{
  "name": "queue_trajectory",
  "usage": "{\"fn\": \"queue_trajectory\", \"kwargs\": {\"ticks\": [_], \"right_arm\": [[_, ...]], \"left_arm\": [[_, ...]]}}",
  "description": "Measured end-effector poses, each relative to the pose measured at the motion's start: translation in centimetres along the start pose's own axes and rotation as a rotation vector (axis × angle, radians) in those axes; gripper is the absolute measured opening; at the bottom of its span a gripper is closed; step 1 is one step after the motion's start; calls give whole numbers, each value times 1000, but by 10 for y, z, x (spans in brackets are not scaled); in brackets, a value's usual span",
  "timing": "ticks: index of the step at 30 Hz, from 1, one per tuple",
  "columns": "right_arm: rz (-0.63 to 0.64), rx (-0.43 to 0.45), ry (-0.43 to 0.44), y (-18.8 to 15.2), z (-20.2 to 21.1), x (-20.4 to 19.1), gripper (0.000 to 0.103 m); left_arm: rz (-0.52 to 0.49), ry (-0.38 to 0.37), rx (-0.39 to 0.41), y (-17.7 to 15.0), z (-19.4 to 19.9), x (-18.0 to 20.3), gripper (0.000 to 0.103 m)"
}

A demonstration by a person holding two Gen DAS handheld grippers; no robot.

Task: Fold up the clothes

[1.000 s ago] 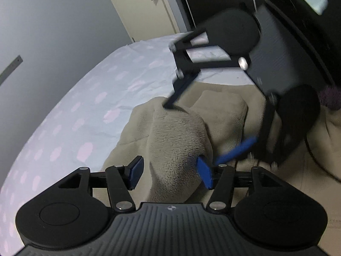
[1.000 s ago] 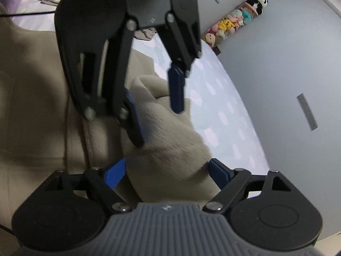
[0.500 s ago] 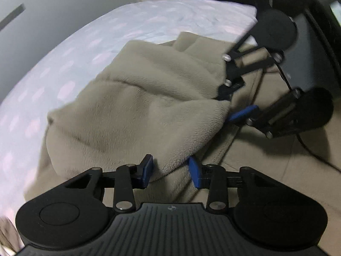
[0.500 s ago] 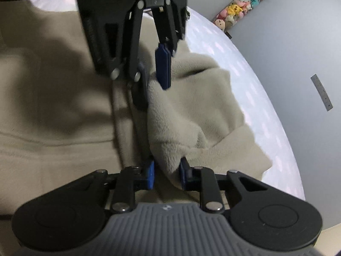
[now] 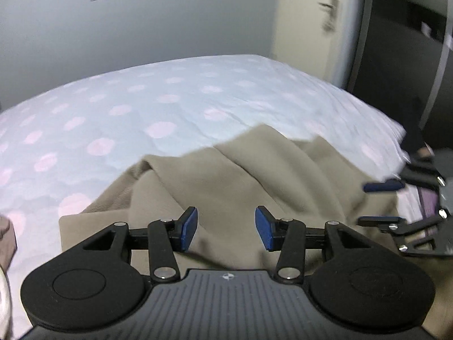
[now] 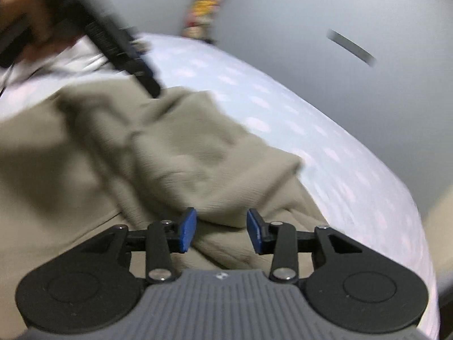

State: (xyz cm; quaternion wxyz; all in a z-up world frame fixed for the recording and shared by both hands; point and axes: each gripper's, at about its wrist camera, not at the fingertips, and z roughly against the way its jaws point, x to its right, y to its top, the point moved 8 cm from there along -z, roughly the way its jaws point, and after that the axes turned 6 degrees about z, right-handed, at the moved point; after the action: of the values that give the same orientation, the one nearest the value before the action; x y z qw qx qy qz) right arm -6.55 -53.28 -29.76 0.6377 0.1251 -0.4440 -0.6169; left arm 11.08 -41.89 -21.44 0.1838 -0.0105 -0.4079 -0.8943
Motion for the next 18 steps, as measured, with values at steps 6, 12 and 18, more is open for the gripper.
{"fn": "queue_trajectory", "kwargs": {"ticks": [6,12,18], "right_arm": [[-310,-47,-16,-13,-18,47,27],[-583,-56,48,-21,-57,62,28],[-771,-81,95,-31,-80,65,28]], "left_arm": [[118,71,-35,10,-35,-16,48],[214,123,-68,-14,-53,-47,48],[274,47,6,-16,-55,-58,33]]}}
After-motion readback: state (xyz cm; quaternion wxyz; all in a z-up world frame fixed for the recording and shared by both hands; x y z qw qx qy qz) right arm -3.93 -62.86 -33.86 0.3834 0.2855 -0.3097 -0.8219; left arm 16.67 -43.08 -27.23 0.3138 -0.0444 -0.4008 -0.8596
